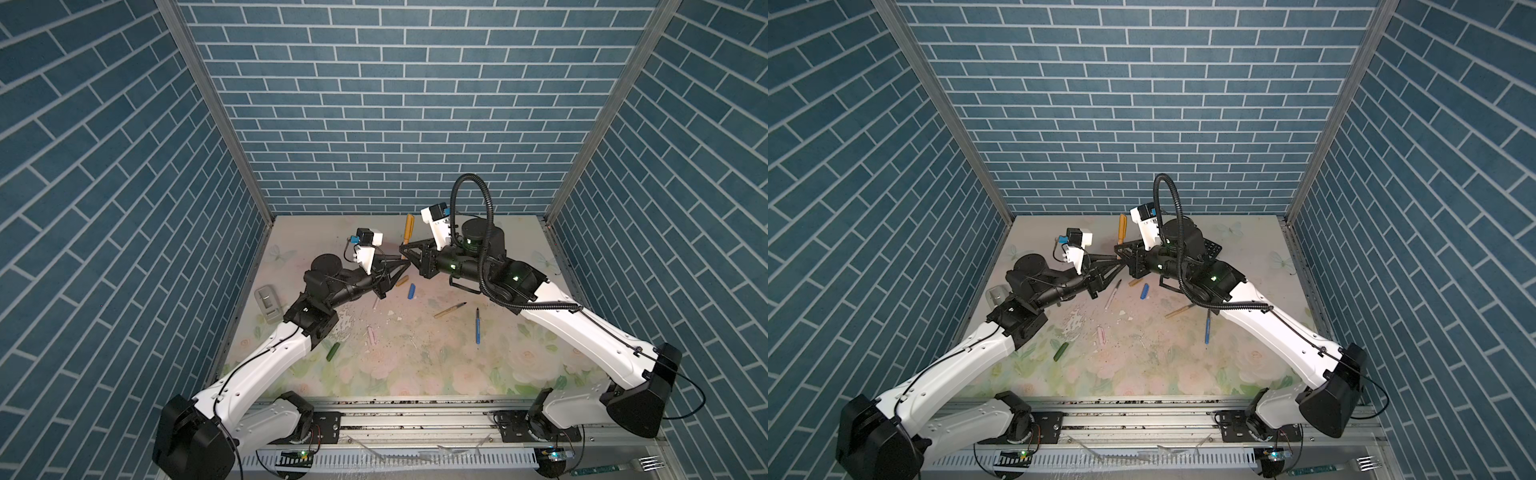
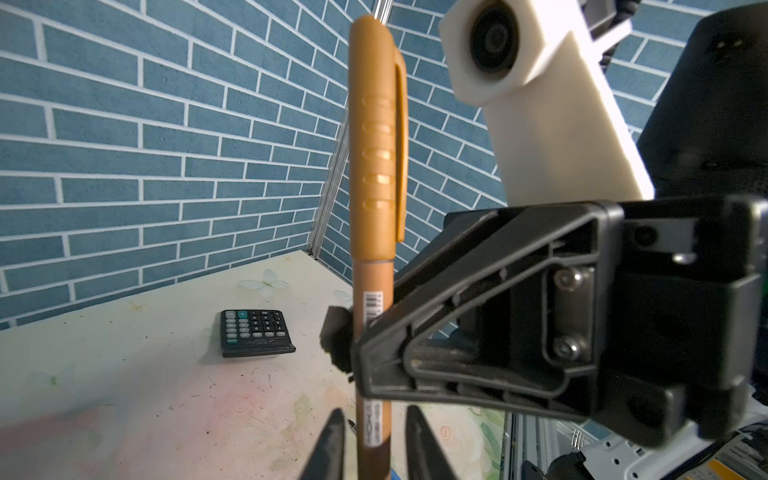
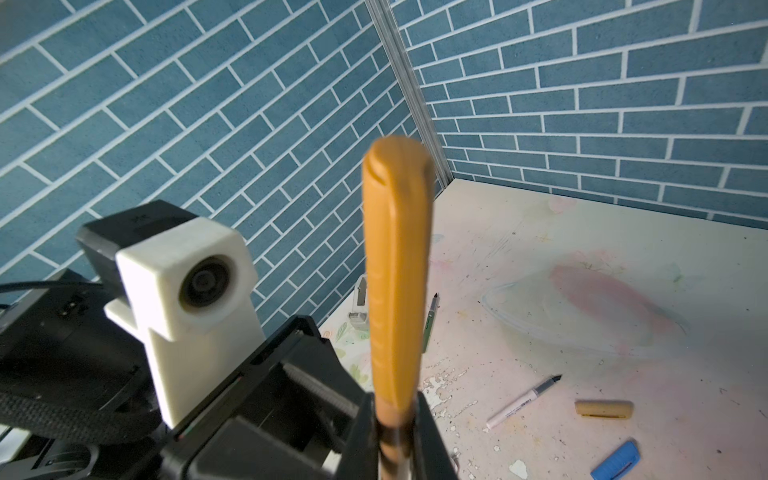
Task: Insert the pens into the pen caps
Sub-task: 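Pull the capped orange pen away with the right gripper while the left releases, then lower the capped orange pen onto the table and open the right gripper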
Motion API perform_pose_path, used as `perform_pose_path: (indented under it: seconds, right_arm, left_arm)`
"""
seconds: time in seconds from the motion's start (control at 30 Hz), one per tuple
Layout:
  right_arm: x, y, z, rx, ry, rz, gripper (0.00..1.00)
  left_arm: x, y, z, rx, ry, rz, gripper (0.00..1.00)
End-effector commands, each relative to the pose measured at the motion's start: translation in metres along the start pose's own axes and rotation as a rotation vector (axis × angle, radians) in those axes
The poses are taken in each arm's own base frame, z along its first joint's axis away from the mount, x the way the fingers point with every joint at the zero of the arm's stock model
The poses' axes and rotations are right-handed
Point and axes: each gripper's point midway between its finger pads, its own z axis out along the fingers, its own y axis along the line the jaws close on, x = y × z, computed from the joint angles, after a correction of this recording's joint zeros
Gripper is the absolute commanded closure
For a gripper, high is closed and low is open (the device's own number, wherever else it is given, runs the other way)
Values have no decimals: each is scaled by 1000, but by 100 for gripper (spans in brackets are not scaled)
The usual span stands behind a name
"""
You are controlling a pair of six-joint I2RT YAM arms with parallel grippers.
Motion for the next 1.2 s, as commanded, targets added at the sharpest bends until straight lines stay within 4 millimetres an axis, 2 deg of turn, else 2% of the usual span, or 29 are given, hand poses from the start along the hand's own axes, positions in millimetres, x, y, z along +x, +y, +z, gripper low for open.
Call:
perform_pose_path:
  seconds: [0.0,0.07,0.13,0.2,0.27,0.37,0.43,0.57,0.67,0.77,0.9,1.03,1.17]
  right_arm:
    - [-16,-5,-10,62,-39,-17,88]
    - [-17,-25,-14,138,-30,-9,88]
    - [-12,-49,-16,213,-4,22,88]
    - [2,-84,-14,301,46,76,88]
    - [30,-122,-6,382,140,140,87]
    - [80,-172,10,479,296,225,87]
    - [110,-197,23,525,388,258,87]
    - [155,-237,50,593,533,282,86]
    - [181,-259,68,633,635,287,84]
    - [197,-284,77,715,704,264,84]
    - [217,-304,88,756,778,253,81]
    - [225,-316,90,798,813,242,74]
    - [218,-316,88,812,811,232,64]
  left_arm:
    - [-6,6,-6,-55,-29,5,36]
    - [-7,16,-12,-130,-45,8,26]
    - [-10,34,-22,-249,-70,12,23]
    - [-14,51,-35,-376,-102,16,21]
    - [-19,64,-51,-486,-141,25,18]
    - [-24,73,-65,-565,-180,39,17]
    - [-24,75,-69,-587,-188,42,17]
    - [-22,76,-67,-586,-177,43,17]
    - [-21,76,-66,-584,-174,43,16]
    - [-21,76,-65,-579,-173,42,16]
    - [-21,75,-64,-568,-172,41,16]
    - [-21,75,-62,-555,-172,32,16]
    - [-19,75,-60,-545,-168,27,16]
